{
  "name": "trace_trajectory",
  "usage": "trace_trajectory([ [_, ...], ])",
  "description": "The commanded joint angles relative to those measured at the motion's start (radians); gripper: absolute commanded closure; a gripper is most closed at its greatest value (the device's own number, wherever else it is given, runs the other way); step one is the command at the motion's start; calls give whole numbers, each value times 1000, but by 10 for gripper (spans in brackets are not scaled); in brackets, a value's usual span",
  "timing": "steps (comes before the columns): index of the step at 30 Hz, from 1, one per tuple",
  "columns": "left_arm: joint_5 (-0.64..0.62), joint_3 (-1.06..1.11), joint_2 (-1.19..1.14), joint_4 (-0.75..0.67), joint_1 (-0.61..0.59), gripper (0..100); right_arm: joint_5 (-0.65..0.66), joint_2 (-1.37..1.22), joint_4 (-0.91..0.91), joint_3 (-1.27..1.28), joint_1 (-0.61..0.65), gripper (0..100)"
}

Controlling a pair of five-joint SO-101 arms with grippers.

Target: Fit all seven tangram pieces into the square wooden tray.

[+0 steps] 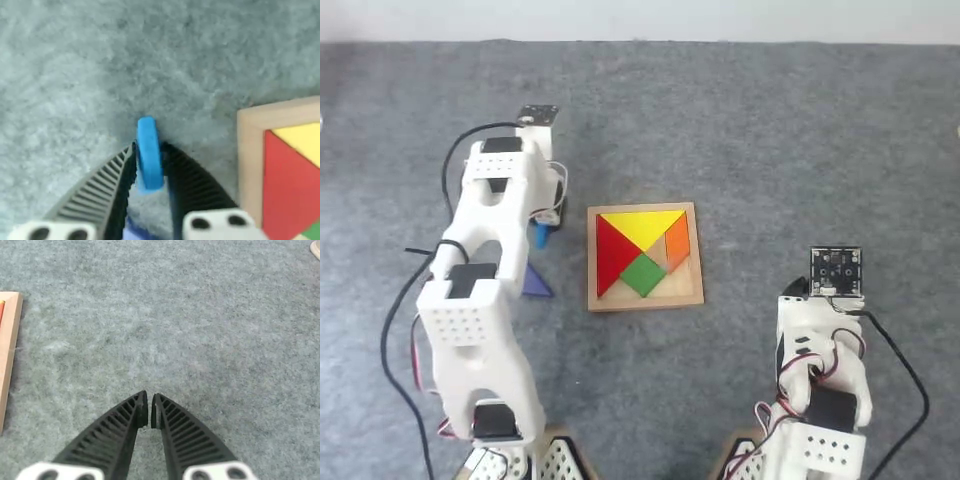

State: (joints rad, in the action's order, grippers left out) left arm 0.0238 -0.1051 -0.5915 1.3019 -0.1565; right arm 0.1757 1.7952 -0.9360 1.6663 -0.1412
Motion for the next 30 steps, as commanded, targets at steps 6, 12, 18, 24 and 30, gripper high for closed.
trace_trajectory([
  [6,55,-25,9,37,-103,988,11,18,1,17,-8,967],
  [12,152,-116,115,184,-48,989,11,18,1,17,-8,967],
  [18,463,-122,384,456,212,989,11,18,4,17,-8,967],
  [24,763,174,497,368,445,989,11,18,2,17,-8,967],
  [30,807,400,493,170,511,988,11,18,4,17,-10,967],
])
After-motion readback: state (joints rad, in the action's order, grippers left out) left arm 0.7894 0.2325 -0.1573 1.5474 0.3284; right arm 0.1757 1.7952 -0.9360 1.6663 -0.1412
